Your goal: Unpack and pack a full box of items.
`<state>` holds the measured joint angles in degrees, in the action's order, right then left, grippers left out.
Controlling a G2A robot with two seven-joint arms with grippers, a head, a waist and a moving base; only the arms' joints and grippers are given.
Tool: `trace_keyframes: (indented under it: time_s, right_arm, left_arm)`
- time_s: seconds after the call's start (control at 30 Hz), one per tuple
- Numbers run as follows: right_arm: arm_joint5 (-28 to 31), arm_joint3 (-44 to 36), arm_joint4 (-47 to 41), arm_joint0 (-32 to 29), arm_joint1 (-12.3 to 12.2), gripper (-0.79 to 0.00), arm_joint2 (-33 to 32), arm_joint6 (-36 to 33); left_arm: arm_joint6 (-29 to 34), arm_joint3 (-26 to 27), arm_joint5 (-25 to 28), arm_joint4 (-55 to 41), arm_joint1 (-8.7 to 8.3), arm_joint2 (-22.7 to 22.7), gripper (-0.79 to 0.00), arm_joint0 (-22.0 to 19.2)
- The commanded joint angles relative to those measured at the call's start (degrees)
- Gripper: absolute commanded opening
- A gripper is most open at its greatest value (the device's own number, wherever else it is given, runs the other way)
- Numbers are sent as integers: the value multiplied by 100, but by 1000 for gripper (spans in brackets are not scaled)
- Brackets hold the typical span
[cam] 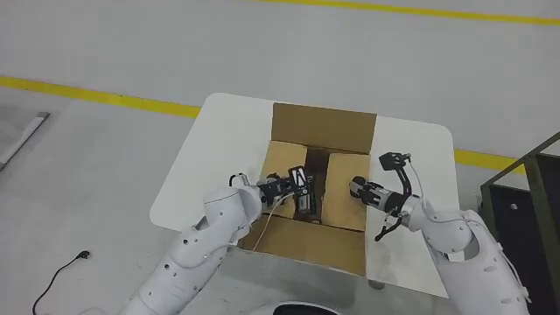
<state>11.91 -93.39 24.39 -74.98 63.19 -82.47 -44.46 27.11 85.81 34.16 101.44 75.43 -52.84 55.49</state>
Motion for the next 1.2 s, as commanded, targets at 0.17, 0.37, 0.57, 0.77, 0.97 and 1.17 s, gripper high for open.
trace_keyframes:
  time_s: [0.17, 0.37, 0.57, 0.77, 0.97, 1.17]
  right_arm:
    - [-21, -30, -206, -9, -12, -785, -42, 80]
    - [215, -188, -722, -50, -31, -785, -298, 309]
    - [363, -201, -1330, -96, -46, -785, -532, 450]
    - [500, -155, -1956, -140, -51, -785, -632, 447]
    - [464, -105, -2129, -132, -61, -785, -573, 324]
    - [425, -28, -2121, -132, -69, -785, -491, 293]
  left_arm:
    - [44, 65, -122, 114, 19, 11, 0, -89]
    - [-446, 621, -335, 545, -55, -228, 0, -45]
    - [-1274, 1286, -268, 1082, -206, -611, 0, 198]
    - [-1274, 1286, -268, 1082, -206, -611, 0, 198]
    - [-1274, 1286, -268, 1082, -206, -611, 0, 198]
    - [-1726, 1523, 86, 1150, -276, -741, 0, 311]
